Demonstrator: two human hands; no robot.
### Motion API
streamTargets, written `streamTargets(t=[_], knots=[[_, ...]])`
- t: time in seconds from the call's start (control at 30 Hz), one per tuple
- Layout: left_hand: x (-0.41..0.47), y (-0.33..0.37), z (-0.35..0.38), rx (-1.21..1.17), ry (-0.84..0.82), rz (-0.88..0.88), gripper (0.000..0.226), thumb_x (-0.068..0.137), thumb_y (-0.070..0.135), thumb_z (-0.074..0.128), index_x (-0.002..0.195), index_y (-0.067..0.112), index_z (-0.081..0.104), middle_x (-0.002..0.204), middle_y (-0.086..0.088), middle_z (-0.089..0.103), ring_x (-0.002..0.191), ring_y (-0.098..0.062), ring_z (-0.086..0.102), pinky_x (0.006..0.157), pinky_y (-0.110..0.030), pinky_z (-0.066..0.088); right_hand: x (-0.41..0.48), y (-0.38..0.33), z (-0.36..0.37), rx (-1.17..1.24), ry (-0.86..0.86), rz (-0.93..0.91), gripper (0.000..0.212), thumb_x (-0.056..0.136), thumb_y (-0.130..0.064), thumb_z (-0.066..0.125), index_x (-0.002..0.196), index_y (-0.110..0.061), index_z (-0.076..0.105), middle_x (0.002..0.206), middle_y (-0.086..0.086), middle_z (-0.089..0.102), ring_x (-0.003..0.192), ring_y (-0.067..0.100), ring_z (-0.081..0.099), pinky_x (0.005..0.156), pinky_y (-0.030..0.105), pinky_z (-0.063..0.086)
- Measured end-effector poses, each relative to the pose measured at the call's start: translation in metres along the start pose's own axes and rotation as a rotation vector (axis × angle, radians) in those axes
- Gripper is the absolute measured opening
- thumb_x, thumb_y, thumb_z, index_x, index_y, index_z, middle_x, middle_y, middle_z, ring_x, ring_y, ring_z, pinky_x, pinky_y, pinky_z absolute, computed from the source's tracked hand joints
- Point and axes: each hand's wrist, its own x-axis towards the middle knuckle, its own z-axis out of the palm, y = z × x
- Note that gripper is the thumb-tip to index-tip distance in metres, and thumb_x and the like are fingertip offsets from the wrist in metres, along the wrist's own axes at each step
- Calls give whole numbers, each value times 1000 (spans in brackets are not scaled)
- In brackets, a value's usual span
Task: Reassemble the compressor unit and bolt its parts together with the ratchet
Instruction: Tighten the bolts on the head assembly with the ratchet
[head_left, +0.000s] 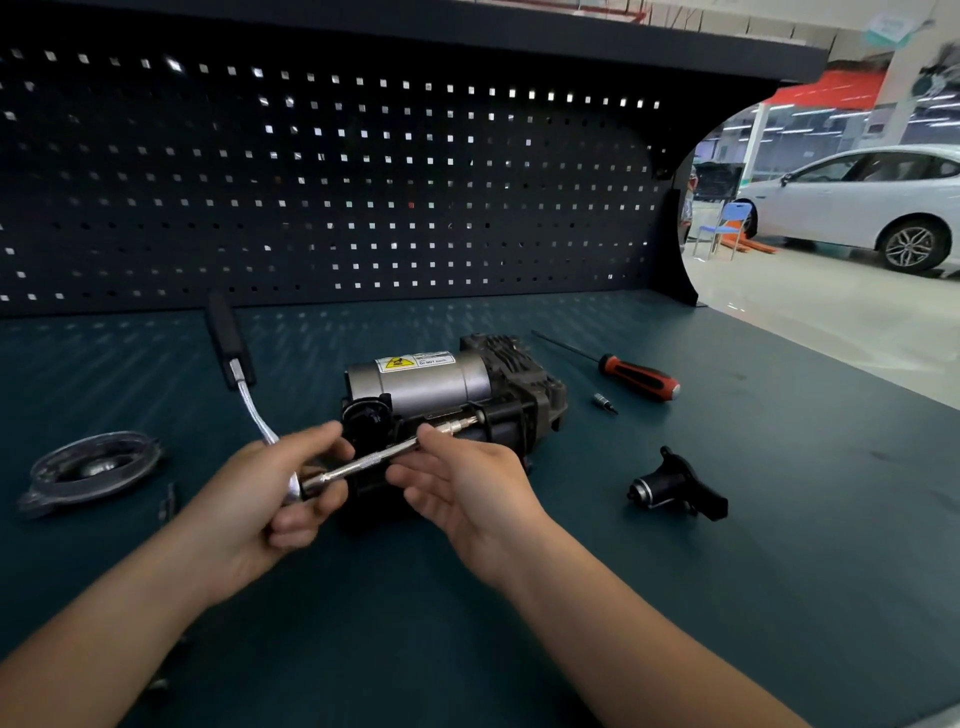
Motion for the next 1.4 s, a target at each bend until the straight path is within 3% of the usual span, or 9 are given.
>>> streamTargets(t=[0.23, 0.5, 0.57, 0.63, 0.77, 0.93, 1.03, 1.23, 1.4], knots=[[1, -10, -23, 1517, 110, 1390, 8, 90, 24, 48, 88, 17, 51, 57, -2, 60, 46, -19, 58, 42, -29, 48, -1, 2, 3, 44, 38, -32, 19, 94, -12, 54, 76, -4, 58, 52, 0, 65, 43, 7, 60, 43, 14, 47], [-9, 2, 8, -47, 17, 17, 37, 86, 46, 48, 82, 9, 49, 44, -8, 47, 23, -6, 22, 30, -9, 19, -2, 3, 7, 146, -93, 31, 13, 96, -15, 50, 94, -5, 57, 69, 1, 71, 52, 8, 64, 46, 14, 46], [-13, 10, 5, -193, -50, -118, 37, 78, 45, 52, 82, 9, 48, 47, -7, 46, 22, -5, 21, 28, -8, 20, -1, 5, 8, 153, -100, 24, 13, 97, -14, 48, 97, -4, 57, 69, 1, 71, 53, 7, 64, 48, 13, 47], [-12, 14, -3, -16, -85, -65, 42, 69, 43, 59, 85, 6, 48, 49, -9, 49, 23, -8, 24, 29, -11, 21, -1, 6, 8, 150, -84, 18, 14, 96, -13, 49, 97, -2, 56, 66, 1, 70, 51, 7, 64, 49, 12, 48], [-12, 14, -24, 1159, 207, 435, 45, 56, 64, 65, 72, 25, 49, 47, 15, 59, 34, -6, 49, 38, -21, 33, 1, 9, 12, 165, -42, 8, 13, 96, -11, 49, 98, 1, 54, 72, 7, 67, 48, 8, 63, 48, 13, 49], [-4, 1, -39, 1466, 113, 1017, 45, 71, 78, 42, 78, 33, 46, 54, 16, 49, 49, -6, 53, 45, -28, 48, 2, 9, 15, 215, -49, 23, 25, 97, -14, 49, 111, 5, 55, 75, 5, 67, 50, 8, 64, 53, 14, 51], [-12, 2, -31, 1084, 135, 839, 31, 68, 65, 61, 79, 36, 62, 47, 13, 56, 45, -2, 54, 44, -5, 38, 4, 8, 12, 257, -56, 63, 19, 94, -15, 54, 103, 0, 60, 72, 4, 69, 52, 9, 65, 53, 14, 52], [1, 11, -32, 114, 31, 313, 36, 64, 45, 62, 80, 17, 76, 49, 7, 51, 36, -3, 43, 34, -14, 37, 4, 7, 11, 337, -106, 59, 11, 92, -5, 54, 84, -4, 61, 65, 3, 70, 60, 10, 69, 55, 15, 52], [-1, 11, -52, 446, -105, 392, 33, 61, 51, 75, 93, 41, 70, 93, 9, 73, 47, -12, 61, 38, -22, 48, 3, 11, 12, 258, -30, 18, 10, 90, -4, 57, 81, -2, 61, 64, 4, 68, 56, 9, 68, 54, 14, 52]])
